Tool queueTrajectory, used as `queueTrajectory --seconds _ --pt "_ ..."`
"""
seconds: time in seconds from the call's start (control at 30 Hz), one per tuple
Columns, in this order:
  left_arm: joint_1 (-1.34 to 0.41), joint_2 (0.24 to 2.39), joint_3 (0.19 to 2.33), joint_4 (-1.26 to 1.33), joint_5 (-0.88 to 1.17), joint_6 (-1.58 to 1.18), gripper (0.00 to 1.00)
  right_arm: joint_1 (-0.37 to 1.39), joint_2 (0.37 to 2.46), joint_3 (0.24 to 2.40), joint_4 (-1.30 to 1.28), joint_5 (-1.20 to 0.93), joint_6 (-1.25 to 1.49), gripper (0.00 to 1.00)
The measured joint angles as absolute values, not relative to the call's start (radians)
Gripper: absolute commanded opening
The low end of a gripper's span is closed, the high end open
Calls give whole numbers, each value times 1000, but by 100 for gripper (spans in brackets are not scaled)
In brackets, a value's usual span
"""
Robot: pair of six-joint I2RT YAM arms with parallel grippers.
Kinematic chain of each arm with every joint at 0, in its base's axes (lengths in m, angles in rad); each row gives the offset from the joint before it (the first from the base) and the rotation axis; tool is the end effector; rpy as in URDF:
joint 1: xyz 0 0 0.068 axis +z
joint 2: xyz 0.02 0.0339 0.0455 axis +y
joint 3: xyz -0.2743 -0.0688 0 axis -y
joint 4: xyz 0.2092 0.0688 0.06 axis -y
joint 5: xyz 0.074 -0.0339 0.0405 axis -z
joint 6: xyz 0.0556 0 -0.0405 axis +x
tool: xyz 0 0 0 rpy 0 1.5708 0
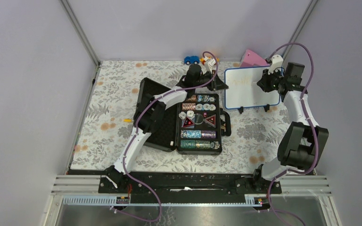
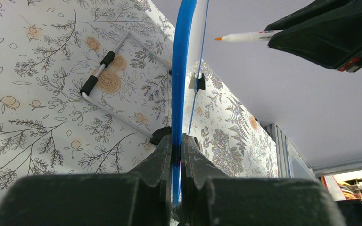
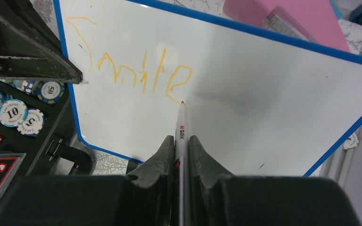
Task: Write a sentence on the whiteboard
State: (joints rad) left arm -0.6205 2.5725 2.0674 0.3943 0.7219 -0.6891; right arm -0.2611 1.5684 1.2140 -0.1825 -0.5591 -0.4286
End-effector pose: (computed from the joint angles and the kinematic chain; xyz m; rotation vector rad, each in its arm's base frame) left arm 0.4491 -0.3661 0.1998 0.5519 1.8394 -1.5363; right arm 0.3365 -0.0594 0.3095 -0.4917 1.9621 0.1557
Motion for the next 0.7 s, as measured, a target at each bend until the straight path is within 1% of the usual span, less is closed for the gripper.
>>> queueTrajectory --seconds 0.5,0.7 --pt "-620 2572 2067 394 722 -685 0 -328 1548 1261 -184 -598 -374 0" --pt "-620 2572 2067 394 723 -682 0 -330 1549 1261 -183 -614 -374 0"
